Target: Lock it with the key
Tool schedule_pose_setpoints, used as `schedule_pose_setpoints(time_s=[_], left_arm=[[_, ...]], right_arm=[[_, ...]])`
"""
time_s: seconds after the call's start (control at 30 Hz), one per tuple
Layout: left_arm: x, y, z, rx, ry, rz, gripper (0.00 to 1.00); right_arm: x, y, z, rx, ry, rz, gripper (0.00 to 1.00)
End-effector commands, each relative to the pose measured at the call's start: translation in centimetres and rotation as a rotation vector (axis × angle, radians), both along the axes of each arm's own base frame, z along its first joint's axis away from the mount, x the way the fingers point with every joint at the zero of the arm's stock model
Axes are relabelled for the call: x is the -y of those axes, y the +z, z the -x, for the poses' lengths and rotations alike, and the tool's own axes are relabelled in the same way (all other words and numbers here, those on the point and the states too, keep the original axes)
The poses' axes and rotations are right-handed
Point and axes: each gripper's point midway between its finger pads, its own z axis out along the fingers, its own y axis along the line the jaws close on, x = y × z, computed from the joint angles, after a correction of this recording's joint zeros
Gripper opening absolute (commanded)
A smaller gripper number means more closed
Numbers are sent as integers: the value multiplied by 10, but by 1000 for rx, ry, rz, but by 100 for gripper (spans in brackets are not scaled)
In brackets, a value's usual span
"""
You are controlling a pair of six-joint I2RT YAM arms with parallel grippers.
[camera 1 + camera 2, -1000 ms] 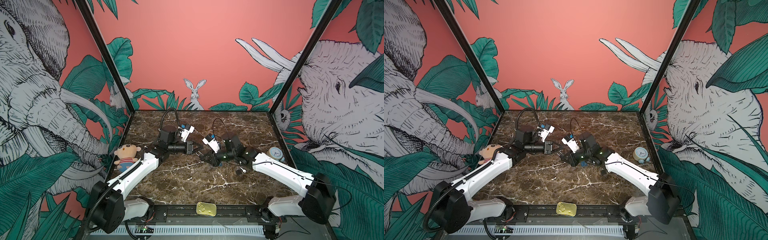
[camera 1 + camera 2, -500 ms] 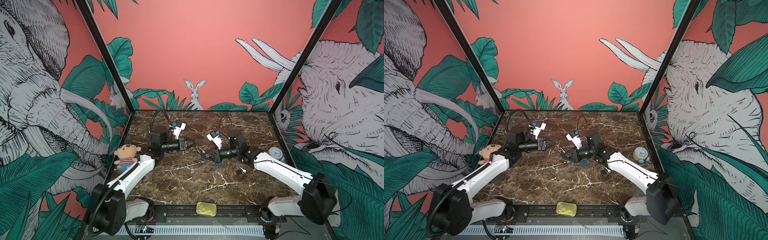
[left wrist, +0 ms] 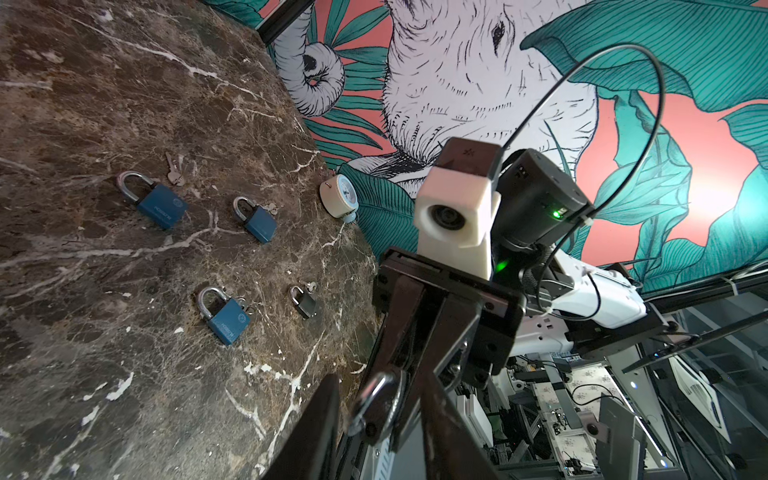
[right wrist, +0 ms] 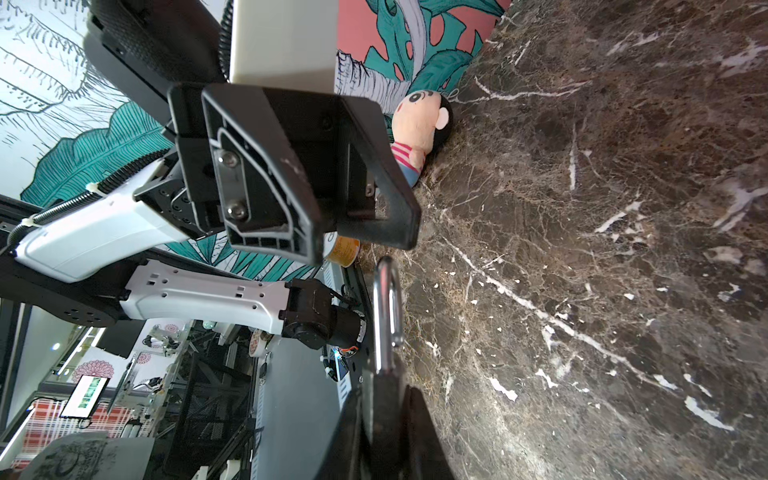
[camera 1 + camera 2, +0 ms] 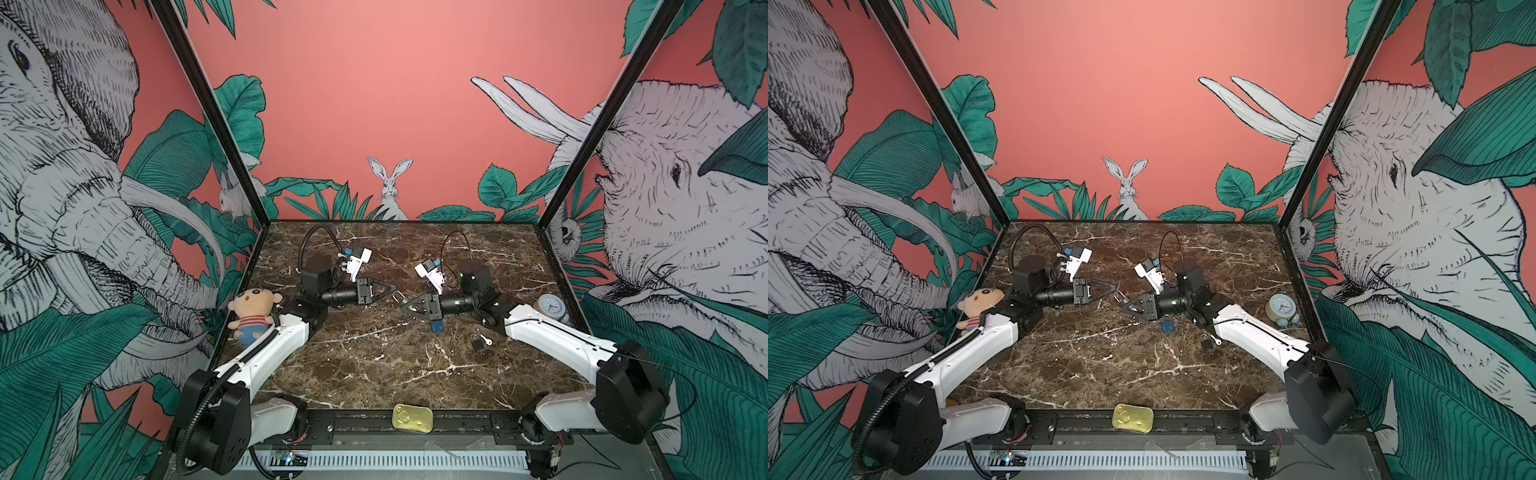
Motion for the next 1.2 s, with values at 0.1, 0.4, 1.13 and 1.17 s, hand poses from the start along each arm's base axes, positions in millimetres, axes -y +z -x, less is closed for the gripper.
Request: schedule_pose_setpoints(time_s=[0.1, 0.4, 1.13, 1.17], left_arm=[[0, 5, 2, 27, -20, 31, 34], [0, 0, 3, 14, -26, 29, 26], [0, -6, 3, -4, -25, 19, 15], [0, -6, 3, -5, -24, 18, 14]], right_arm=[[-4, 20, -2, 47, 19, -65, 0], [-6, 22, -5, 43, 15, -73, 0], [-8, 32, -6, 46, 14, -102, 0], [-8, 33, -6, 46, 15, -105, 0]])
